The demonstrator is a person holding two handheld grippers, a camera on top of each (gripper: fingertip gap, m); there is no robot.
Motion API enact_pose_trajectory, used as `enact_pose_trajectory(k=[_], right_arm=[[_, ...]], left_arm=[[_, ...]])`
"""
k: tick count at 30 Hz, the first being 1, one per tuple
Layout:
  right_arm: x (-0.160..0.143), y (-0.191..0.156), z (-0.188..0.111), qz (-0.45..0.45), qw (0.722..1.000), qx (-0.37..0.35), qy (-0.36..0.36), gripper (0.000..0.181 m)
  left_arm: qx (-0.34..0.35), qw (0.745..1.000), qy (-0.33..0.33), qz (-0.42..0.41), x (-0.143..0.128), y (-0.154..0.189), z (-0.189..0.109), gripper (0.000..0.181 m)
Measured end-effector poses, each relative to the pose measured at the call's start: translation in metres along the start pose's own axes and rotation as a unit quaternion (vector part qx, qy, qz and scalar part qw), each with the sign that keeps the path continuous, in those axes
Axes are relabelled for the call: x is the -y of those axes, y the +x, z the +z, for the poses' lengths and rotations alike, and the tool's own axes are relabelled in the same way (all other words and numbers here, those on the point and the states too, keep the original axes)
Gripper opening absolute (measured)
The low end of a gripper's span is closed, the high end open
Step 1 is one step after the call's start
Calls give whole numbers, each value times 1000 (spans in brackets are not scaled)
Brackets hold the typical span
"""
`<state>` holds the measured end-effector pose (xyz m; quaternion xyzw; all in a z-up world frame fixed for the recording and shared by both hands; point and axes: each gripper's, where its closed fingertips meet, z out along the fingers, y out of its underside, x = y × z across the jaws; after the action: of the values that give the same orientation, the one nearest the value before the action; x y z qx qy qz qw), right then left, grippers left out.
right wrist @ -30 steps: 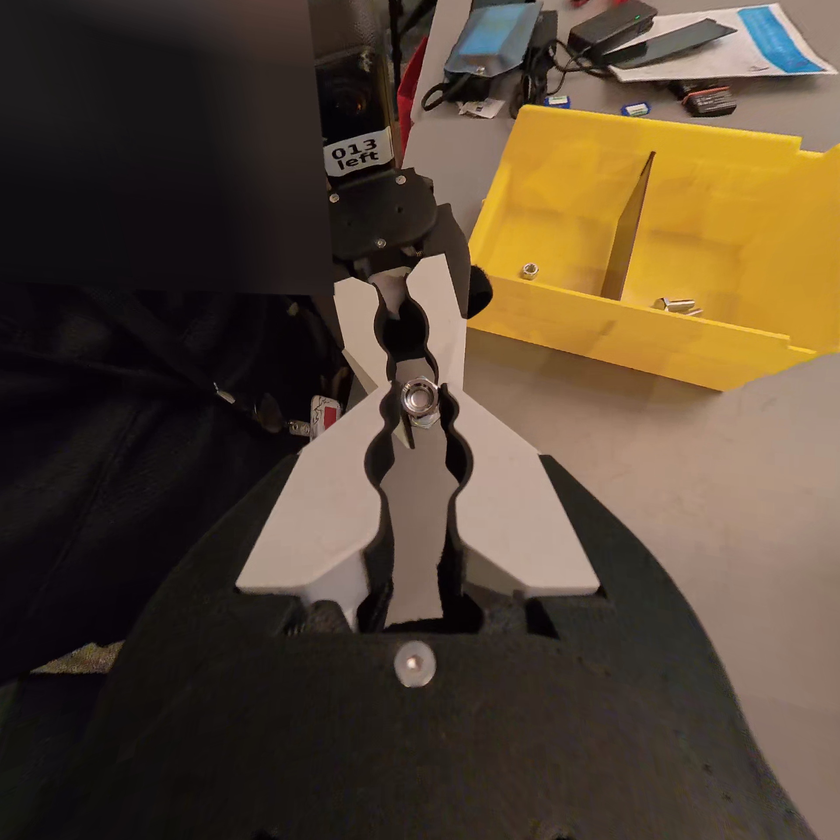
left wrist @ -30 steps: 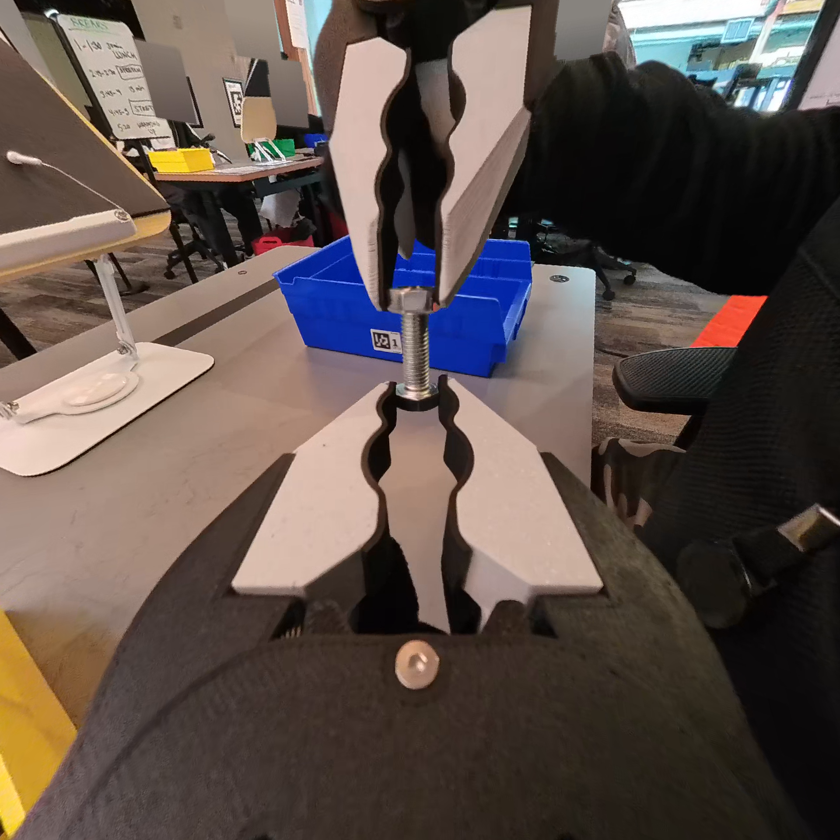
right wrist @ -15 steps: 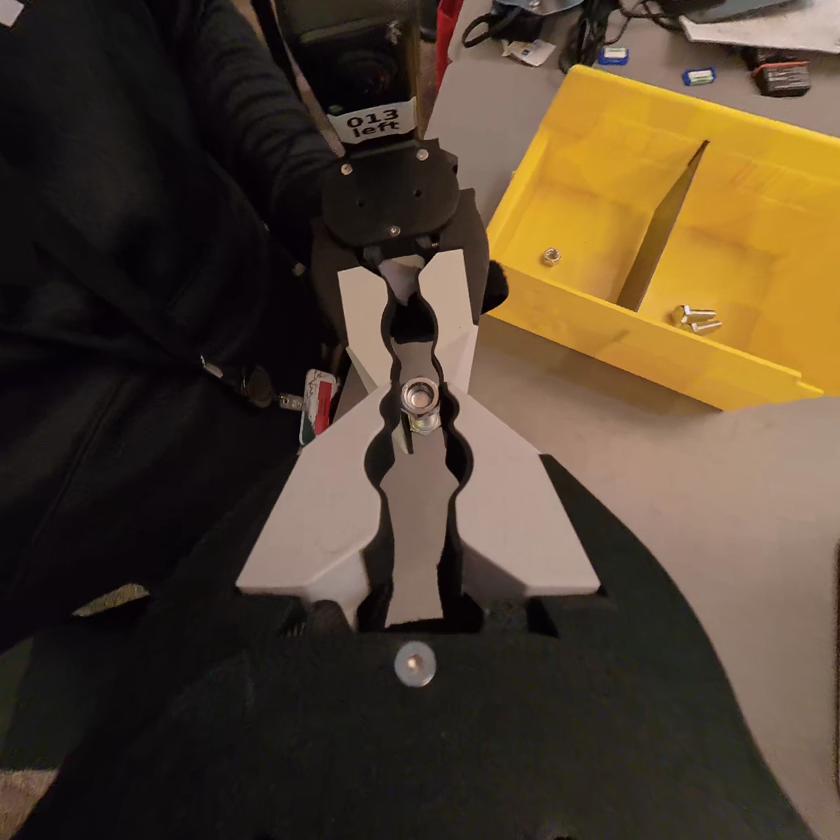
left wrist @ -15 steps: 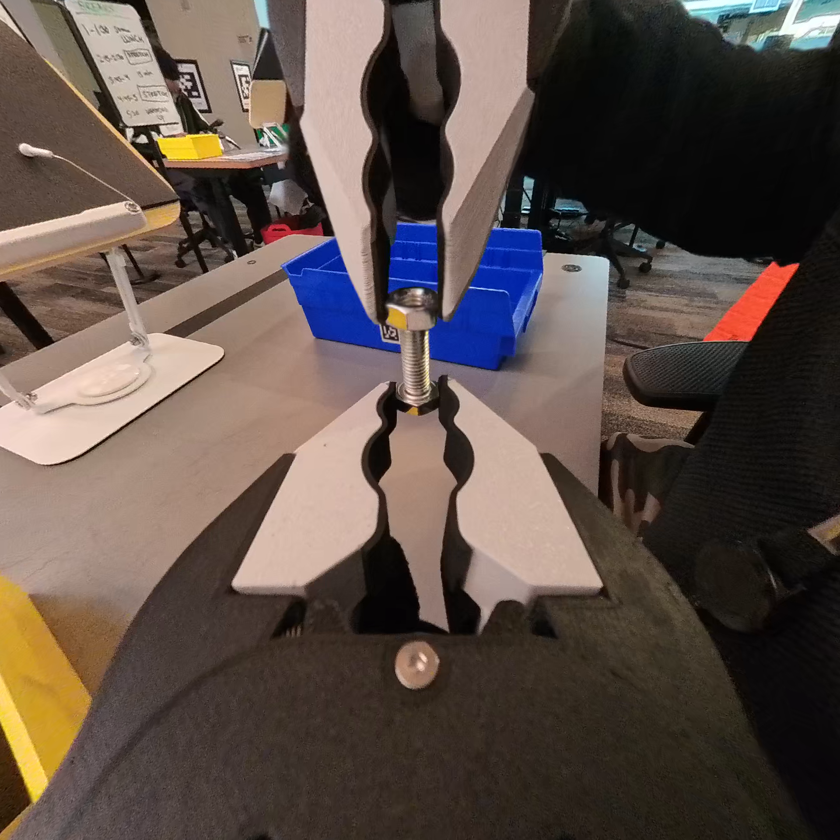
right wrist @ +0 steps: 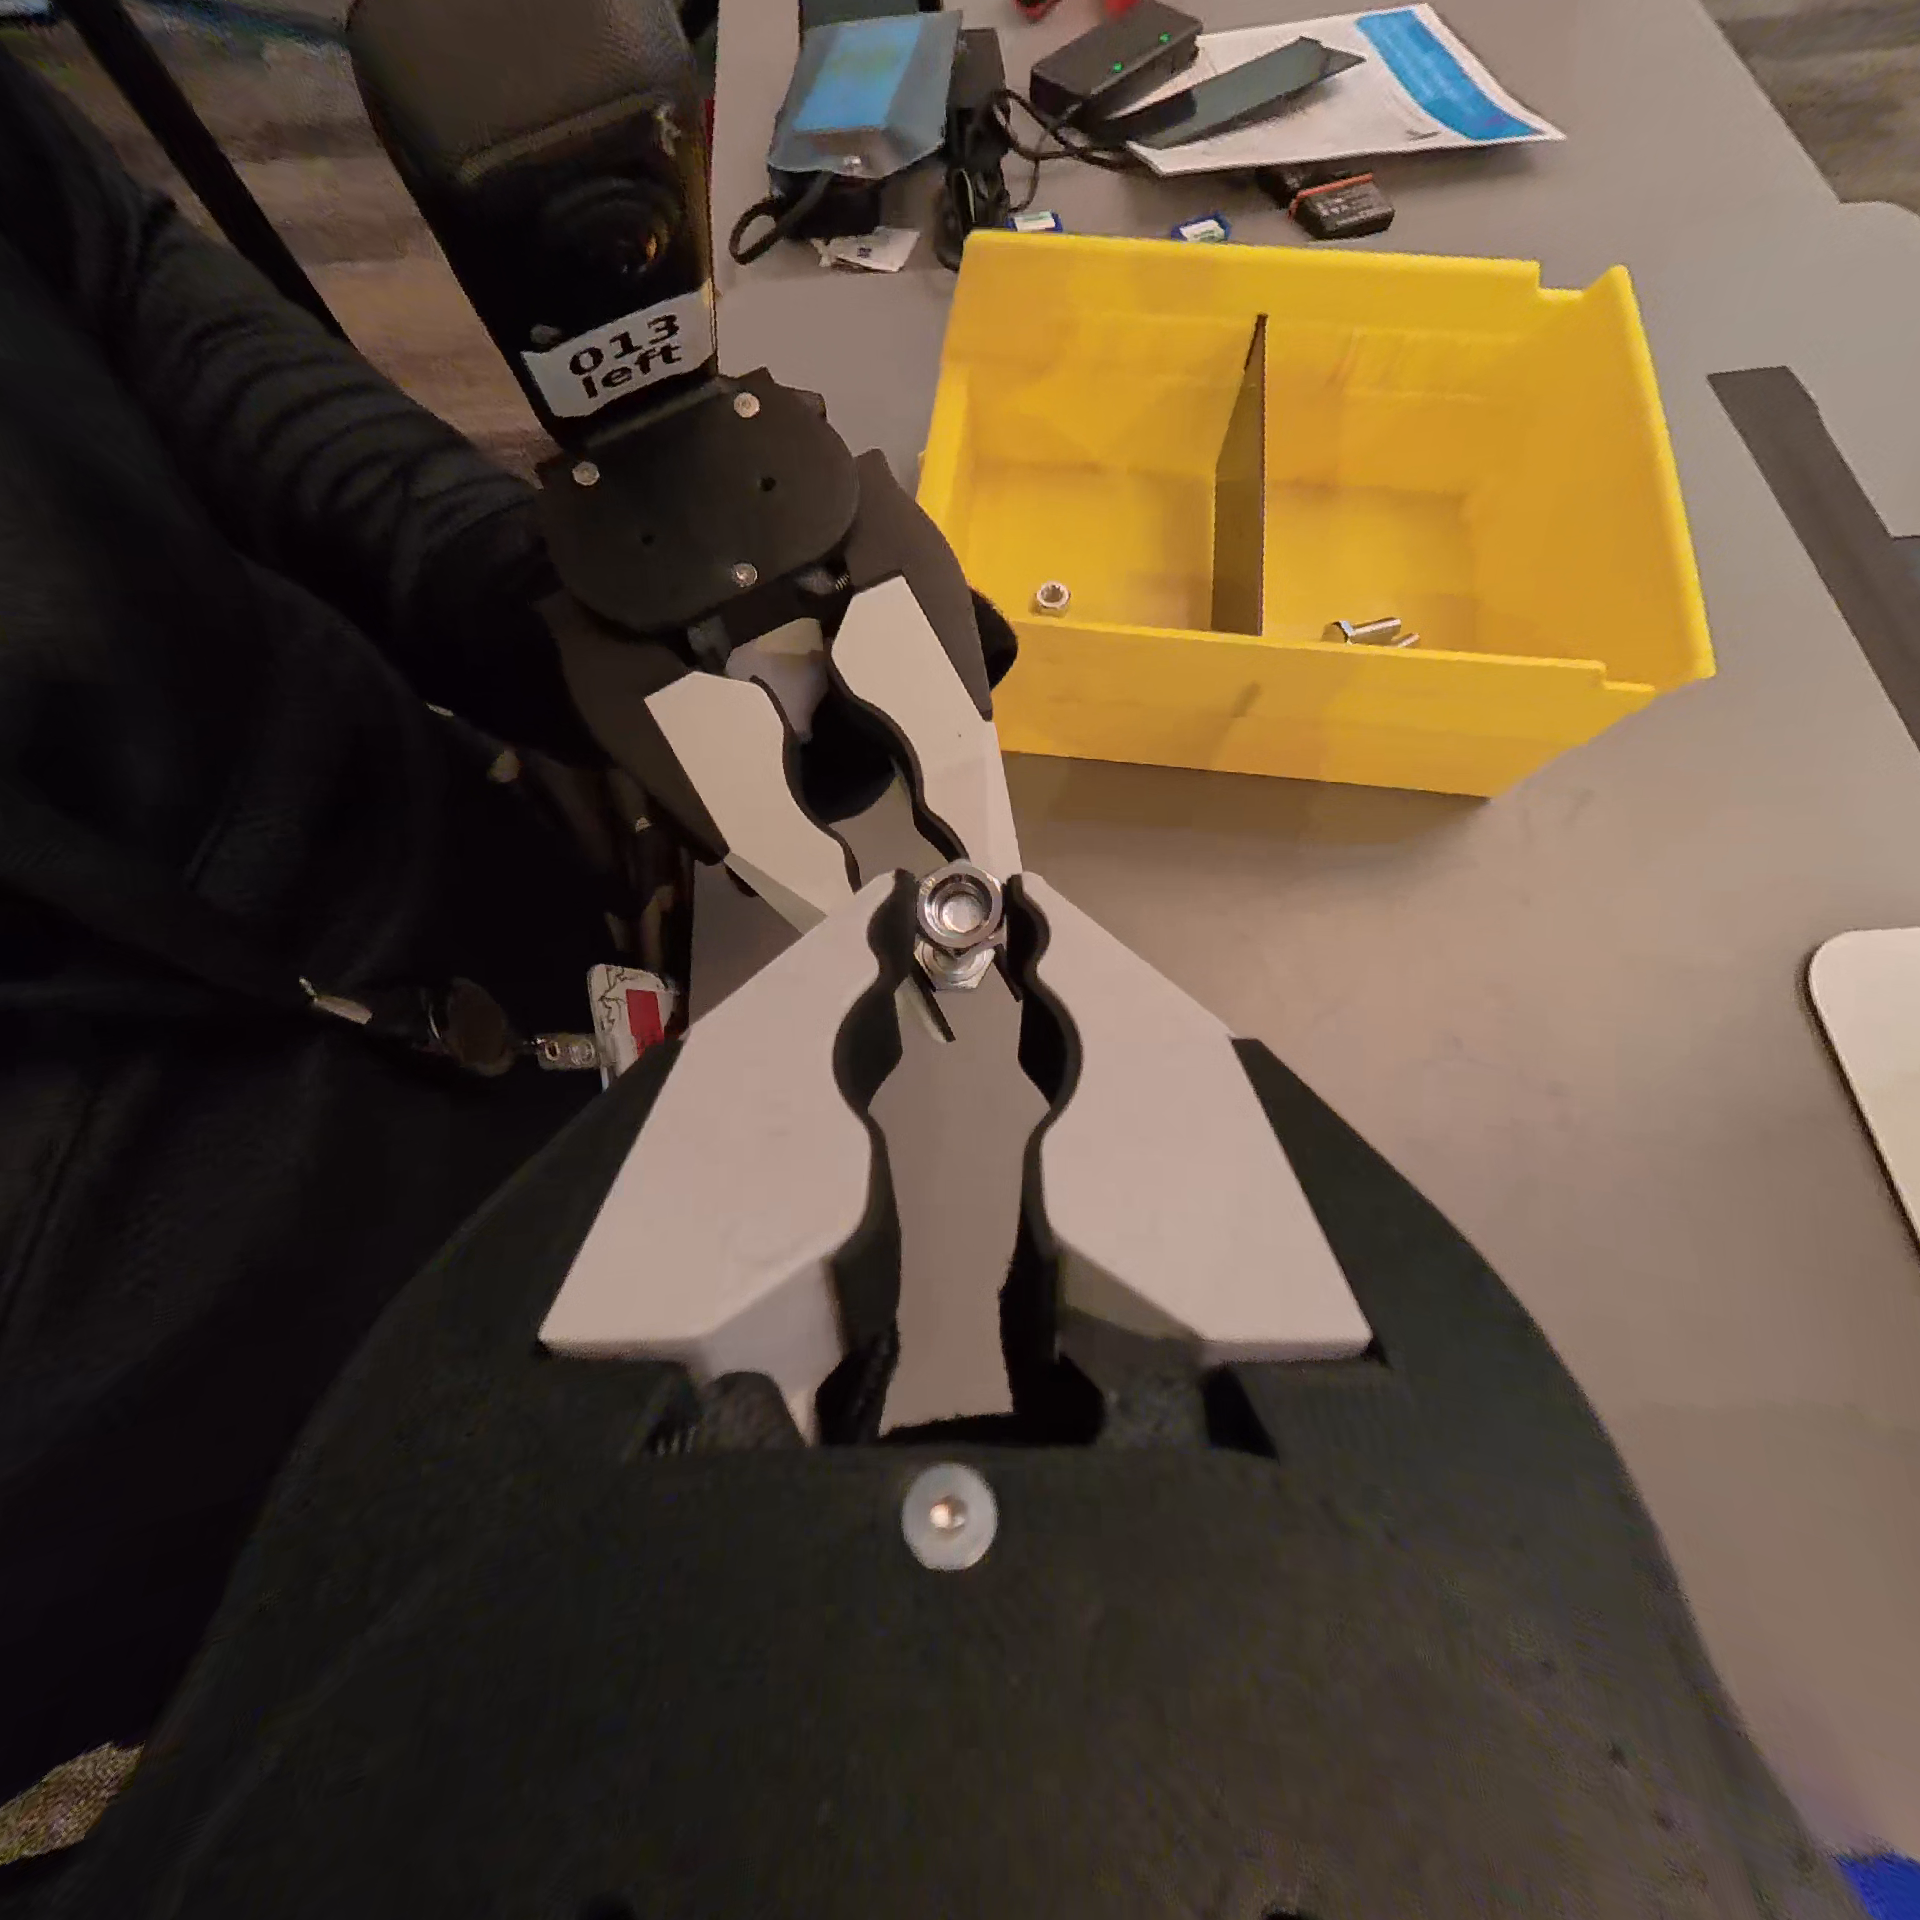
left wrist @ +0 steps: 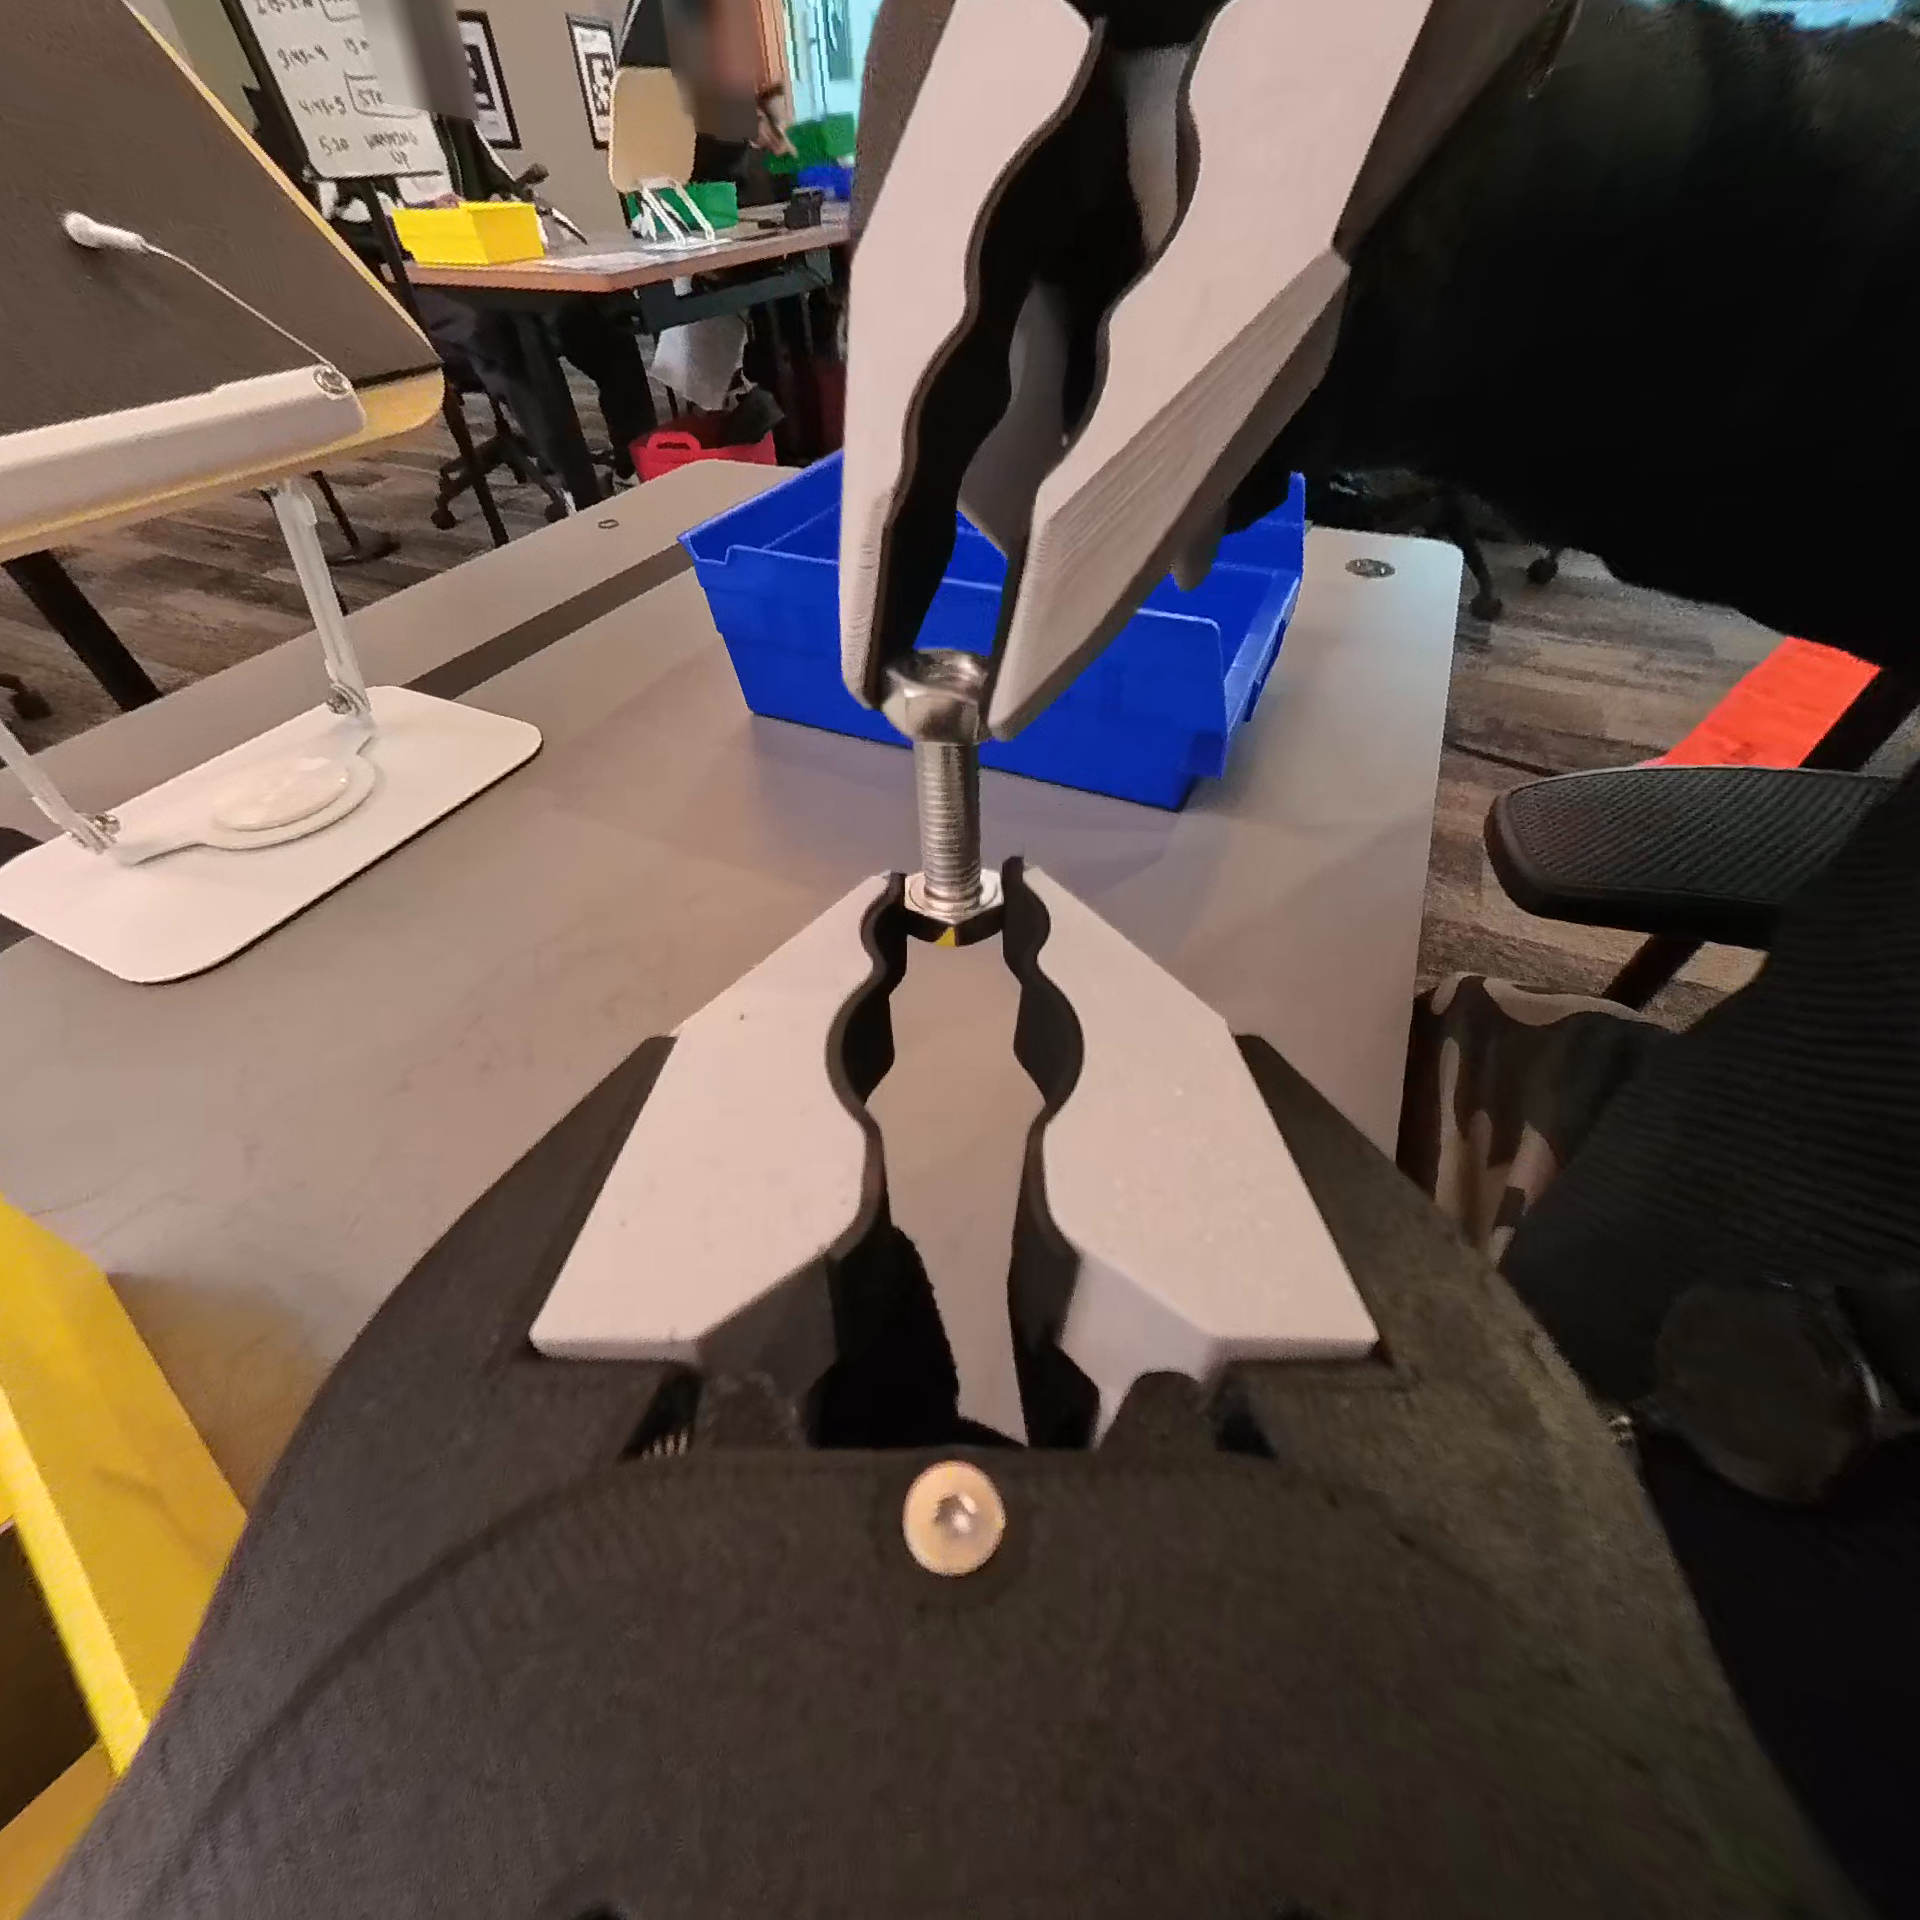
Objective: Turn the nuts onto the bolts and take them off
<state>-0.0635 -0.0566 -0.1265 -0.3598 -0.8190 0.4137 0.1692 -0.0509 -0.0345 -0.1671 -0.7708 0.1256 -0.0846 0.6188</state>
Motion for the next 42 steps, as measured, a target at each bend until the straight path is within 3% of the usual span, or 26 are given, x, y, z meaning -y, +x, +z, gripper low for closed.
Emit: enact_pose_trajectory(k=[9,19,36,42], right_arm=[[-17,-2,-3,-39,995,17,-89,16],[-7,2,-1,31,999,13,23,16],[-10,3,1,37,999,-6,10,16],[-1,1,-3,55,996,21,65,16]], left_arm=[[-5,999,-34,15,-9,7,8,16],[3,1000,-11,-2,-4,2,6,16],[3,1000,-17,-8,-7,2,8,16],[-15,999,13,-28,2,5,5,16]])
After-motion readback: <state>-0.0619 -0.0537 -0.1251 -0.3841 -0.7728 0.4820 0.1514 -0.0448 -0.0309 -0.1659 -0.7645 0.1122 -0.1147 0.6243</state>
